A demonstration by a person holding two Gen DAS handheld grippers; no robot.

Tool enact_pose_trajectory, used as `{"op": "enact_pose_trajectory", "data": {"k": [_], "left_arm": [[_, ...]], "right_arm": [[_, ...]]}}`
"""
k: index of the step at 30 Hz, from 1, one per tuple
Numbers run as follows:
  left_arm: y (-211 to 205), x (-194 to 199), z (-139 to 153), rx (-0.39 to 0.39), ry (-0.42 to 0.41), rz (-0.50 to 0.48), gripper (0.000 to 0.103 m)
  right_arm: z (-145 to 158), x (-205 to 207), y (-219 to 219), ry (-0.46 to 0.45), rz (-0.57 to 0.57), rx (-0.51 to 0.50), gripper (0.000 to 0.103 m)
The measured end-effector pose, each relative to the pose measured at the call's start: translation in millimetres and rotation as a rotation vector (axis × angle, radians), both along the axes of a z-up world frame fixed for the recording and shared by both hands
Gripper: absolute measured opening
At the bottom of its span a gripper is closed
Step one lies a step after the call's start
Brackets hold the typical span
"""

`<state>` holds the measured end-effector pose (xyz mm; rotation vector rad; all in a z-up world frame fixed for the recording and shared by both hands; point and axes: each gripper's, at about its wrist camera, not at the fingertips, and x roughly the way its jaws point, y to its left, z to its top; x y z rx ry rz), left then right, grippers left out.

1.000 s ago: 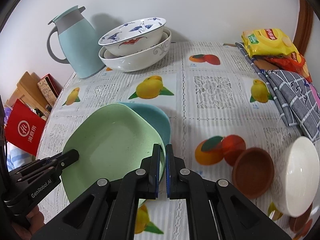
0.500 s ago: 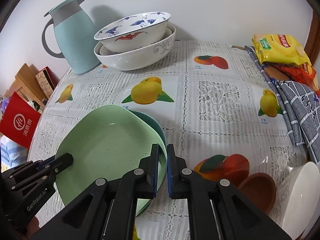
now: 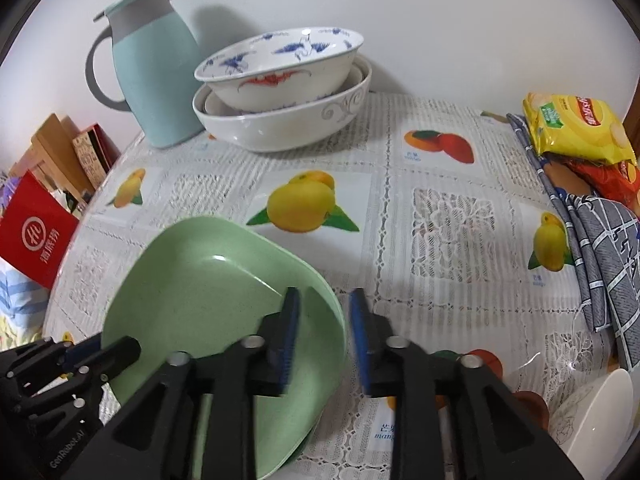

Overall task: Organize plates and bowls
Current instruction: 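Lower the light green plate onto the light blue plate and open the right gripper, then move the right gripper toward a small brown clay bowl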

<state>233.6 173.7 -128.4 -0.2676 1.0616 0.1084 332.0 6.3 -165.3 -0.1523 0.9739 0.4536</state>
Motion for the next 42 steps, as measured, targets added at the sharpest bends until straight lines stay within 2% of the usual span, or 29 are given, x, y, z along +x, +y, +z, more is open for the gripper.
{"op": "enact_pose_trajectory", "data": {"k": [1, 3, 5, 8, 10, 13, 17, 19, 20, 26, 30, 33, 37, 39, 42], "left_arm": [[-0.2, -0.9, 0.9, -0.005, -0.003, -0.005, 0.018], [-1.8, -3.6, 4.2, -0.001, -0.013, -0.015, 0.02], [-3.9, -7.2, 8.4, 0.009, -0.024, -0.021, 0.03], [-7.6, -12.5, 14.9, 0.041, -0.039, -0.028, 0.038], [-11.9, -17.2, 20.9, 0.066, -0.049, -0.033, 0.041], [-19.4, -23.9, 29.7, 0.088, -0.059, -0.034, 0.056], [-33.6, -37.1, 44.4, 0.097, -0.11, -0.023, 0.067], [-42.0, -42.3, 50.6, 0.105, -0.124, -0.014, 0.068], [-45.7, -43.2, 52.5, 0.108, -0.125, -0.01, 0.07], [-76.1, -52.1, 60.6, 0.076, -0.121, -0.02, 0.072], [-104.3, -55.3, 65.7, 0.087, -0.124, -0.067, 0.072], [-123.1, -59.1, 69.3, 0.096, -0.157, -0.096, 0.072], [-141.5, -62.7, 70.8, 0.084, -0.197, -0.105, 0.072], [-147.0, -62.5, 69.2, 0.049, -0.206, -0.103, 0.072], [-153.1, -56.4, 63.8, 0.02, -0.183, -0.113, 0.072]], "right_arm": [[1.6, -0.7, -1.1, -0.008, -0.005, 0.0, 0.043], [7.0, -4.2, -5.6, -0.031, -0.02, -0.005, 0.043], [10.7, -6.8, -9.8, -0.035, -0.028, -0.002, 0.044], [19.7, -15.8, -23.2, -0.051, -0.063, 0.009, 0.049], [25.1, -23.8, -32.1, -0.068, -0.086, 0.009, 0.059], [31.6, -36.2, -47.5, -0.081, -0.132, 0.01, 0.07], [39.6, -56.1, -75.9, -0.076, -0.177, 0.046, 0.076], [43.9, -69.0, -91.4, -0.094, -0.215, 0.02, 0.085], [45.3, -73.0, -96.7, -0.098, -0.23, 0.007, 0.085], [56.0, -108.8, -150.6, -0.146, -0.292, -0.006, 0.085], [59.9, -129.1, -186.8, -0.166, -0.294, 0.036, 0.085], [60.0, -141.6, -215.7, -0.183, -0.319, 0.084, 0.085], [54.1, -147.8, -246.7, -0.161, -0.369, 0.121, 0.085], [49.3, -148.5, -258.8, -0.14, -0.386, 0.108, 0.085], [43.8, -150.2, -274.0, -0.169, -0.431, 0.041, 0.085]]}}
